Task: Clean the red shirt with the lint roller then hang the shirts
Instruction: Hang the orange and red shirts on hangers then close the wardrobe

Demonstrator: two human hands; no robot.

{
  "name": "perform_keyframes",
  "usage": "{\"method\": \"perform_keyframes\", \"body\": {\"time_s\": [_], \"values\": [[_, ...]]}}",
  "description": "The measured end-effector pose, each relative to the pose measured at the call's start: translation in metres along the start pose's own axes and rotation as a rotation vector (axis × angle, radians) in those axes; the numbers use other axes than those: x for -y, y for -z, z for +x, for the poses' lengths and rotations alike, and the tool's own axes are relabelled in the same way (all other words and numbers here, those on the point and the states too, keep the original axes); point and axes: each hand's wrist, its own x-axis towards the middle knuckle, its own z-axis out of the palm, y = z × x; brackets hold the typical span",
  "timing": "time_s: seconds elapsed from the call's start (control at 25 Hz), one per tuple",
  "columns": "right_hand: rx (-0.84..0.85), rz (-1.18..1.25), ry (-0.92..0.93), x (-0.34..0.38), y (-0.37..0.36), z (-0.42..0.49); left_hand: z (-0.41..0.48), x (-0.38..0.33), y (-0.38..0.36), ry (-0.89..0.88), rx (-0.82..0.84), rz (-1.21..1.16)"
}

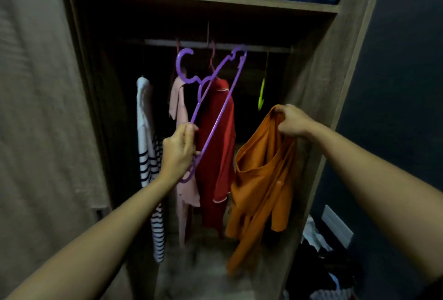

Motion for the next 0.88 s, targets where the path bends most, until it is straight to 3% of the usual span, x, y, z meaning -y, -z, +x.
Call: {"method": "perform_keyframes", "body": {"time_s": [0.2,0.36,0.48,0.6,0.64,0.72,0.8,0.88], "values": [[-0.073,0.258,-0.011,0.017,0.002,-0.016,-0.026,0.032,0.088,-0.069,0.273,-0.01],[-0.004,0.349,-0.002,0.039,0.007,-0.04,-0.041,0.016,0.118,-0.316,0.479,0.168],[0.111,0.209,0.209,0.079,-0.006,-0.064,-0.043,0.002,0.105,-0.347,0.565,0.15],[0.174,-0.085,0.473,0.092,-0.017,-0.073,-0.043,-0.007,0.095,-0.271,0.538,0.057],[0.115,-0.22,0.552,0.088,-0.016,-0.075,-0.044,-0.006,0.096,-0.228,0.503,0.013],[-0.179,-0.469,0.723,0.072,-0.015,-0.08,-0.047,-0.003,0.098,-0.22,0.447,0.005],[-0.377,-0.505,0.817,0.059,-0.021,-0.085,-0.049,-0.005,0.097,-0.322,0.409,0.178],[-0.443,-0.469,0.783,0.06,-0.024,-0.085,-0.048,-0.012,0.091,-0.439,0.188,0.444]]}}
